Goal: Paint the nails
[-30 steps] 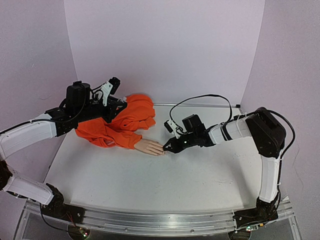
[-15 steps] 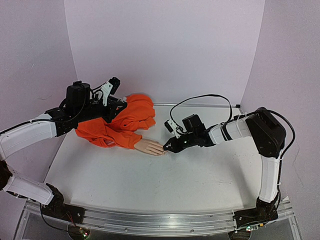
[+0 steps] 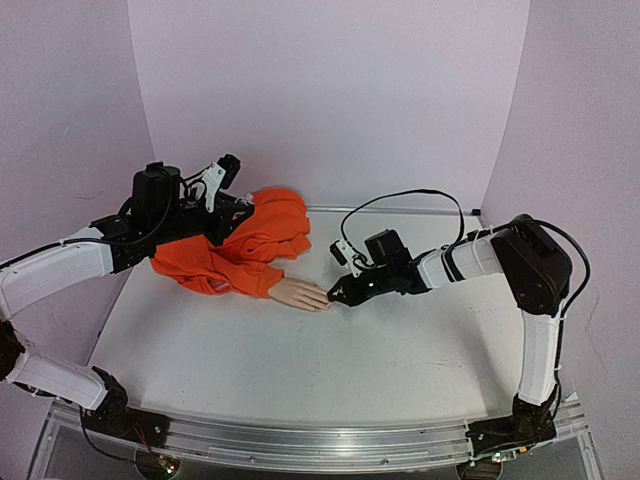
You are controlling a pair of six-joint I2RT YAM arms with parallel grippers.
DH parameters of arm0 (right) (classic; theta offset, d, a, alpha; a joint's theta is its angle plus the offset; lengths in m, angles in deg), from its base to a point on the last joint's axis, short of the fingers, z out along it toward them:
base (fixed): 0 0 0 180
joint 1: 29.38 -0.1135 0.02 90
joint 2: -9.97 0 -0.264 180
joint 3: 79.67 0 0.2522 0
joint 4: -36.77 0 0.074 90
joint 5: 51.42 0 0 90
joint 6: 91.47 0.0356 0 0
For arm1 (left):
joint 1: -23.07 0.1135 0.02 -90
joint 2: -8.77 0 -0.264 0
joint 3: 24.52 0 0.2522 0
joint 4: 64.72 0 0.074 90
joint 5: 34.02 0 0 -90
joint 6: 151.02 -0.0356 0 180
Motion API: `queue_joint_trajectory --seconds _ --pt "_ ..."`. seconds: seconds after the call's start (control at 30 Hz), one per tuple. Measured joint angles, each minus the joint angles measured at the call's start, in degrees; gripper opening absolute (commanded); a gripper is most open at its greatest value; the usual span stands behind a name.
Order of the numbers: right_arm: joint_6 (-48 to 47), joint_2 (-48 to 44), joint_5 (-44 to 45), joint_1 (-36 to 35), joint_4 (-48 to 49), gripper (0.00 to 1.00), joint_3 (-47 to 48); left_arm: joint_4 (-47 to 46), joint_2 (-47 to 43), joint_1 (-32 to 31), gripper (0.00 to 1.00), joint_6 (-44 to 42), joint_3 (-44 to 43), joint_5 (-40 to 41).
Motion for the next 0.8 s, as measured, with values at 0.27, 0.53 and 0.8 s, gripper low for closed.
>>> queue_joint_trajectory --seconds 0.27,0.53,0.8 --pt "0.02 0.0 -0.02 0.0 0.0 0.0 0.0 0.02 0.0 0.02 0.0 0.0 0.0 0.0" --pt "0.0 0.0 -0.04 0.0 -0.07 0.0 -0.35 0.0 0.0 0.0 0.0 0.0 0.0 0.0" --pt "0.0 0.0 -0.02 0.0 -0.22 0.0 -0.61 0.02 0.0 0.02 0.0 0.02 0.0 -0.02"
